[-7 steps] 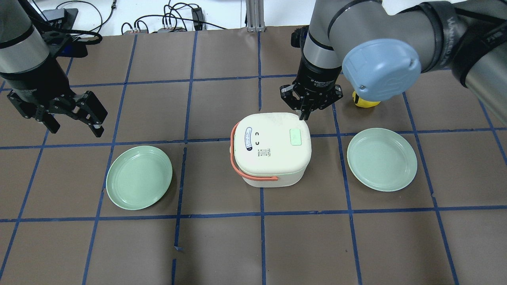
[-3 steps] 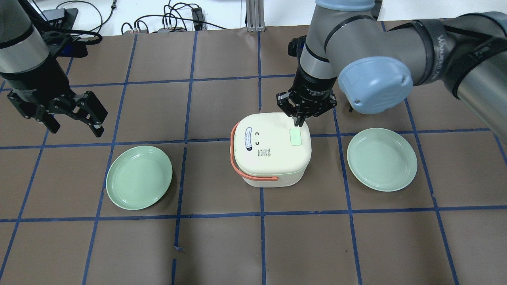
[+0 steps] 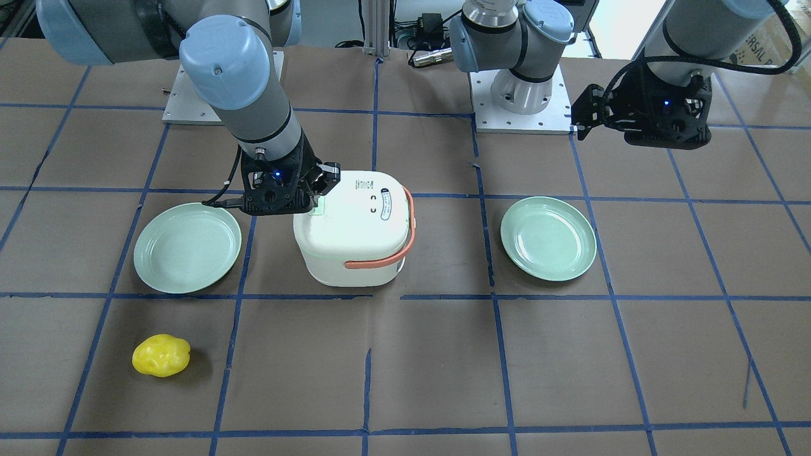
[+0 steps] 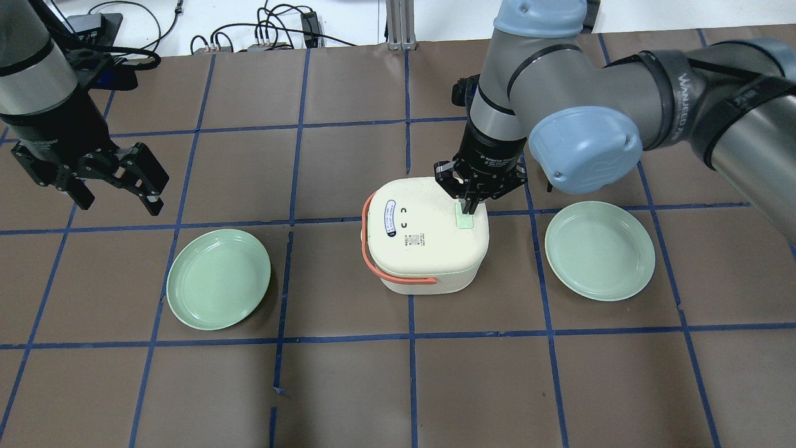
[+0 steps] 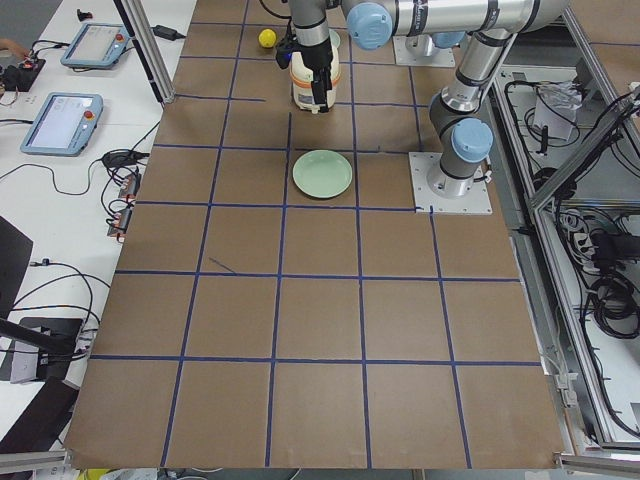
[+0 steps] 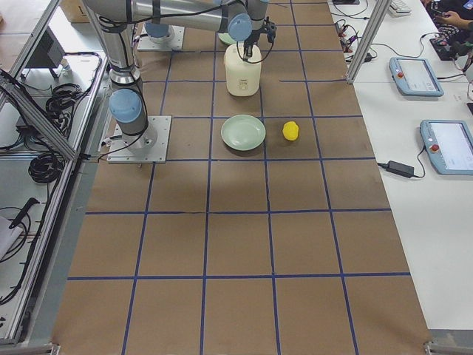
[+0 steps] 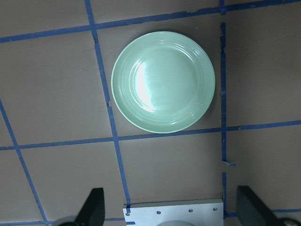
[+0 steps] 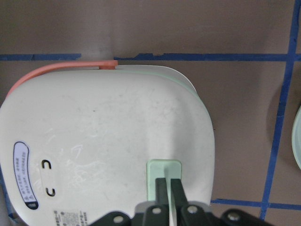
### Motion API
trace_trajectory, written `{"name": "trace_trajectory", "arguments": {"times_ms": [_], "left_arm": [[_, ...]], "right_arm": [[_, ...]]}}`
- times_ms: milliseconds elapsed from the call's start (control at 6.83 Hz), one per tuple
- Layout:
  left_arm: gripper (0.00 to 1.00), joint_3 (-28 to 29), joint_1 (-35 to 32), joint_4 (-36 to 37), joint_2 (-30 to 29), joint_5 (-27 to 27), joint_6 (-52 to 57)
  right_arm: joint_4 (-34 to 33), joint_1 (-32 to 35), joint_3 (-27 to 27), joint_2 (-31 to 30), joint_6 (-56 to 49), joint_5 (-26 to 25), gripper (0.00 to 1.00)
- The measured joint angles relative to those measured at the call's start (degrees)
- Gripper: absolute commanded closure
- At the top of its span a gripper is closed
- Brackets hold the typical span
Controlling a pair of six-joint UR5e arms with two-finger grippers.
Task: Press rice cooker button
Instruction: 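Press down on the green button with the closed right gripper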
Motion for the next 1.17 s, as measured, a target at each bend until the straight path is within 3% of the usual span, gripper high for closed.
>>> {"name": "trace_trajectory", "arguments": {"times_ms": [1171], "left_arm": [[0.00,0.0,0.0,0.0,0.0,0.0,0.0]], "right_arm": [[-1.1,0.2,0.8,0.0,1.2,0.1,0.87]]}}
